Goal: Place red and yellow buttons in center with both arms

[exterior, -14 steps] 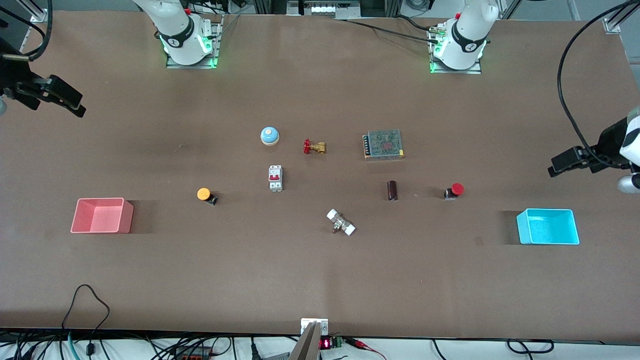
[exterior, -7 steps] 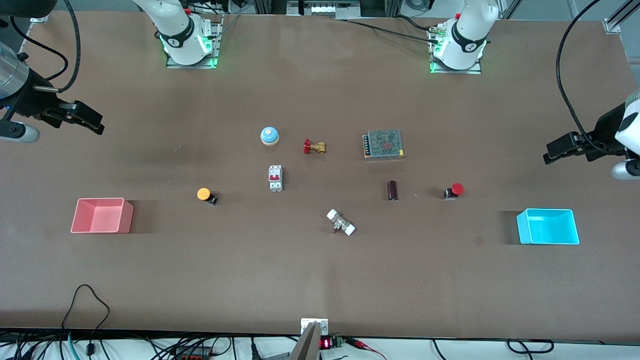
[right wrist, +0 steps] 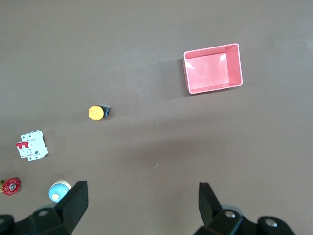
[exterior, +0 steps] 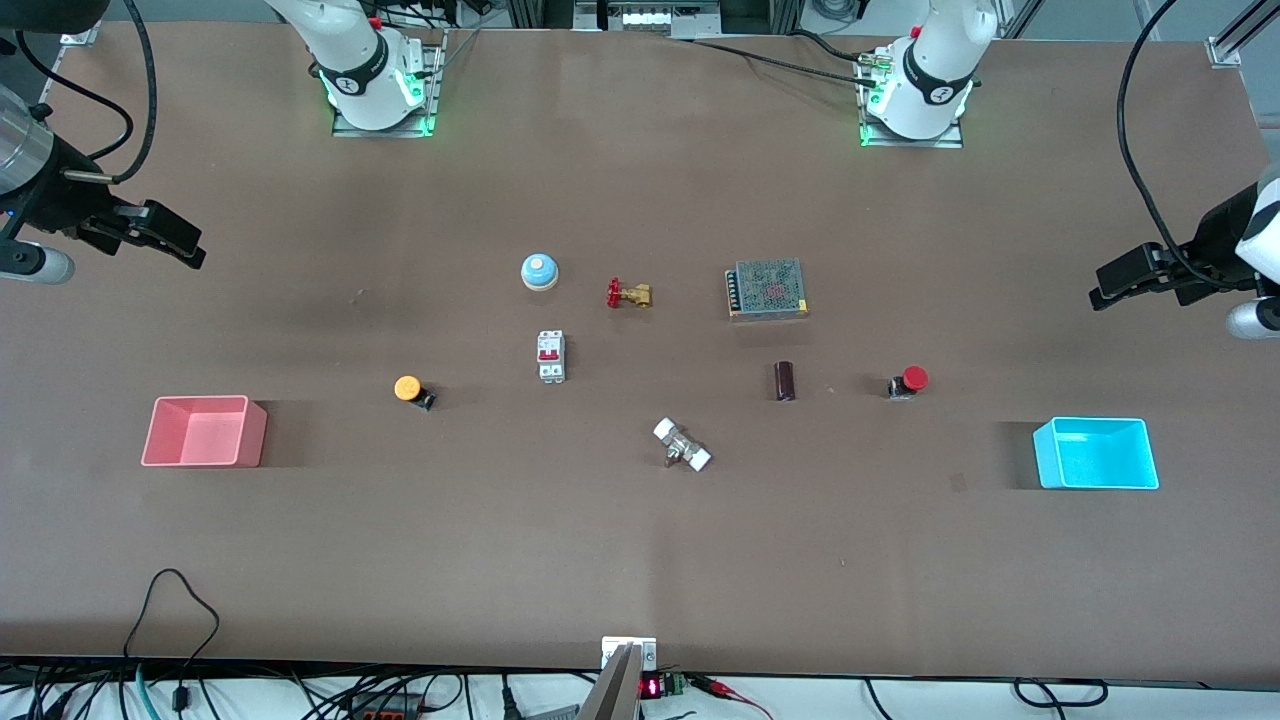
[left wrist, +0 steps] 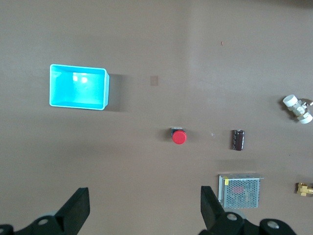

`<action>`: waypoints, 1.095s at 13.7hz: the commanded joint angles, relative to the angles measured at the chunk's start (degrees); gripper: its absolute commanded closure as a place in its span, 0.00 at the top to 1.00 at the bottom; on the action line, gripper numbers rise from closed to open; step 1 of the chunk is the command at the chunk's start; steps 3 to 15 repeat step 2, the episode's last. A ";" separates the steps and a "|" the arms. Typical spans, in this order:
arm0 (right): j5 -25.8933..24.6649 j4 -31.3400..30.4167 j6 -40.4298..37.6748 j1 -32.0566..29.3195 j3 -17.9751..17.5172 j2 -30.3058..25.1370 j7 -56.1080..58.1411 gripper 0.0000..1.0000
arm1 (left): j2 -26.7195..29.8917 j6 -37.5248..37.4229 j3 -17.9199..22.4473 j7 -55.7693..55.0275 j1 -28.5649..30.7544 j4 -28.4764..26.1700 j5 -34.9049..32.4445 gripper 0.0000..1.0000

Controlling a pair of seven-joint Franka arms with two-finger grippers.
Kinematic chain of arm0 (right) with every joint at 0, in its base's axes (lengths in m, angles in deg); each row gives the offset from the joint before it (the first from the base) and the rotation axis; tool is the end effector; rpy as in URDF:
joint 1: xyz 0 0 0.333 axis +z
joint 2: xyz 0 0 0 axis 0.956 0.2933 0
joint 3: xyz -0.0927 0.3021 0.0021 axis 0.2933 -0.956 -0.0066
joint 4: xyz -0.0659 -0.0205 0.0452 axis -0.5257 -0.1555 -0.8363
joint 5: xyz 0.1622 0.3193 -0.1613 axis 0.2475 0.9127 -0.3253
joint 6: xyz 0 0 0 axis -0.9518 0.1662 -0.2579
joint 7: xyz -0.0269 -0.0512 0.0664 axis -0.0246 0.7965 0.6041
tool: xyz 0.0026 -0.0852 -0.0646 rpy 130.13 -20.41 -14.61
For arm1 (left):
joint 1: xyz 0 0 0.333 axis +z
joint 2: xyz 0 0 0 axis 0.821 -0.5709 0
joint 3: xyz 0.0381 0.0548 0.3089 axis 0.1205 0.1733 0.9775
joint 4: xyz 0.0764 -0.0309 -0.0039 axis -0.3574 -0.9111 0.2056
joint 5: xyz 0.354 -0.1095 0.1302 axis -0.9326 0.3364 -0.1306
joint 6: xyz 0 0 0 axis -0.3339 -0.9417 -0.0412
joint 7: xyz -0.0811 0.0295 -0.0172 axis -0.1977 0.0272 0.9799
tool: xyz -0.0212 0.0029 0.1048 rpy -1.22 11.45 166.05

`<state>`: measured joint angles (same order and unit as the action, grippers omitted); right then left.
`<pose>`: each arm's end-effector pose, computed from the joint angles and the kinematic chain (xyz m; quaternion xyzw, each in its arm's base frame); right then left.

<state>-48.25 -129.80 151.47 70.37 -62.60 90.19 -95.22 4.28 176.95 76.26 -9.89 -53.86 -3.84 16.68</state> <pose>0.5607 0.0284 0.6014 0.9968 -0.0777 0.0006 0.0161 0.5979 0.0033 0.6010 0.9989 0.0410 -0.0055 0.0210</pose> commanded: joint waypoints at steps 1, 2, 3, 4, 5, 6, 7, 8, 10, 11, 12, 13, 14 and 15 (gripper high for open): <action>0.76 -0.19 -0.29 -0.50 0.13 -0.74 0.68 1.00 | 1.31 -0.62 -0.24 2.21 0.34 -1.10 -0.84 1.00; 0.76 -0.19 -0.29 -0.50 0.13 -0.74 0.60 1.00 | 1.49 -0.62 -0.15 2.21 0.34 -1.10 -0.84 1.00; 0.76 -0.19 -0.29 -0.50 0.13 -0.74 0.60 1.00 | 1.49 -0.62 -0.15 2.21 0.34 -1.10 -0.84 1.00; 0.76 -0.19 -0.29 -0.50 0.13 -0.74 0.60 1.00 | 1.49 -0.62 -0.15 2.21 0.34 -1.10 -0.84 1.00; 0.76 -0.19 -0.29 -0.50 0.13 -0.74 0.60 1.00 | 1.49 -0.62 -0.15 2.21 0.34 -1.10 -0.84 1.00; 0.76 -0.19 -0.29 -0.50 0.13 -0.74 0.60 1.00 | 1.49 -0.62 -0.15 2.21 0.34 -1.10 -0.84 1.00; 0.76 -0.19 -0.29 -0.50 0.13 -0.74 0.60 1.00 | 1.49 -0.62 -0.15 2.21 0.34 -1.10 -0.84 1.00; 0.76 -0.19 -0.29 -0.50 0.13 -0.74 0.60 1.00 | 1.49 -0.62 -0.15 2.21 0.34 -1.10 -0.84 1.00; 0.76 -0.19 -0.29 -0.50 0.13 -0.74 0.60 1.00 | 1.49 -0.62 -0.15 2.21 0.34 -1.10 -0.84 1.00; 0.76 -0.19 -0.29 -0.50 0.13 -0.74 0.60 1.00 | 1.49 -0.62 -0.15 2.21 0.34 -1.10 -0.84 1.00; 0.76 -0.19 -0.29 -0.50 0.13 -0.74 0.60 1.00 | 1.49 -0.62 -0.15 2.21 0.34 -1.10 -0.84 1.00; 0.76 -0.19 -0.29 -0.50 0.13 -0.74 0.60 1.00 | 1.49 -0.62 -0.15 2.21 0.34 -1.10 -0.84 1.00; 0.76 -0.19 -0.29 -0.50 0.13 -0.74 0.60 1.00 | 1.49 -0.62 -0.15 2.21 0.34 -1.10 -0.84 1.00; 0.76 -0.19 -0.29 -0.50 0.13 -0.74 0.60 1.00 | 1.49 -0.62 -0.15 2.21 0.34 -1.10 -0.84 1.00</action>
